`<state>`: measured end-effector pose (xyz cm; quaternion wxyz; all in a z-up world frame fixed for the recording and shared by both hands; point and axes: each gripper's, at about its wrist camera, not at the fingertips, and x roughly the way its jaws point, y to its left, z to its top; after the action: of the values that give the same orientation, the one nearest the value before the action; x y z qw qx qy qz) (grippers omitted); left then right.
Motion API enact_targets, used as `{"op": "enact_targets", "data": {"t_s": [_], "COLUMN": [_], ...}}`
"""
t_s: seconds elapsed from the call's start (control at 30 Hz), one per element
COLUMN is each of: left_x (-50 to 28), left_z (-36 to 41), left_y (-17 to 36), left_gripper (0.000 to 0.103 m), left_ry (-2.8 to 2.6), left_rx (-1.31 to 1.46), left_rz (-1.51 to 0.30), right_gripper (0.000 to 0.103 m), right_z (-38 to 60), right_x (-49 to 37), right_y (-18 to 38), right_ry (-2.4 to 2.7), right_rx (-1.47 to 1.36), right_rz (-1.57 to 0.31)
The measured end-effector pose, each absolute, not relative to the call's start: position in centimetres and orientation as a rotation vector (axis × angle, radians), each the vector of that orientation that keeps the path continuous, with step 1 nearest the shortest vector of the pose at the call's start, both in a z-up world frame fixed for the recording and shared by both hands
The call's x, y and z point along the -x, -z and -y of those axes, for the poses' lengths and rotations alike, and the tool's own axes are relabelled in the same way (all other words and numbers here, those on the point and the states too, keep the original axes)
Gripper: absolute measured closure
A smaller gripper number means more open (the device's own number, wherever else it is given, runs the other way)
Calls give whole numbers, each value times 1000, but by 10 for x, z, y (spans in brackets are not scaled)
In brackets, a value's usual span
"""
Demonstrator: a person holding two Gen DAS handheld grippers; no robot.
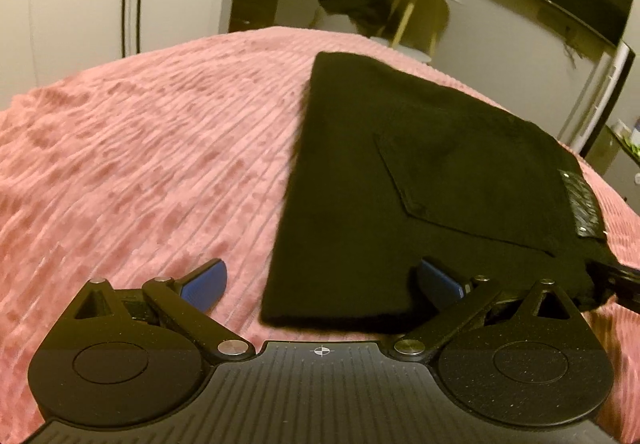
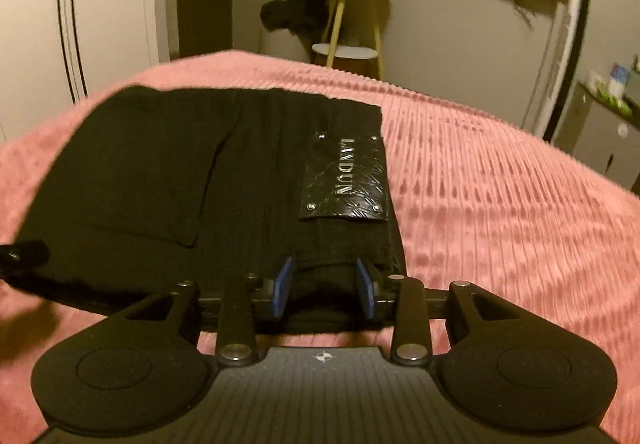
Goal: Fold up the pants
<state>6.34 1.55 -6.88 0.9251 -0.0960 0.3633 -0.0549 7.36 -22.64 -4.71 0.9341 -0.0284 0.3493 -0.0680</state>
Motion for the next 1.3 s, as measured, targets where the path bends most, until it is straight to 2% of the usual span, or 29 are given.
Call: {"op": "enact_targets", "data": {"t_s": [0.2, 0.3, 0.33, 0.47, 0.53, 0.63, 1.0, 1.3], "left_x": [-47, -37, -33, -13, -1, 14, 41, 46], "left_z": [-14, -11, -9, 1, 5, 5, 7, 16], "left_y": [54, 47, 45, 35, 29, 22, 14, 18], "left_gripper": [0, 0, 0, 0, 0, 0, 0, 0], "left_ry": [90, 114, 115, 122, 133, 128, 131, 149], "left_rx": [139, 120, 112, 73, 70, 77, 53, -1], "left_rz": [-727, -739, -743, -714, -690, -664, -694, -721], "right_gripper": [65, 57, 49, 42, 16, 4, 4, 4], "right_z": [221, 229, 231, 229, 217, 199, 186, 170], "right_x": [-64, -51, -48, -32, -21, -1, 34, 34], "right_y": [49, 40, 39, 37, 29, 18, 0, 3], "right_ry": [149, 144, 158, 161, 156, 123, 150, 151], "right_rx": [82, -16, -40, -105, -46, 11, -3, 104], "right_rz": [-684, -678, -688, -739, -720, -682, -683, -690]}}
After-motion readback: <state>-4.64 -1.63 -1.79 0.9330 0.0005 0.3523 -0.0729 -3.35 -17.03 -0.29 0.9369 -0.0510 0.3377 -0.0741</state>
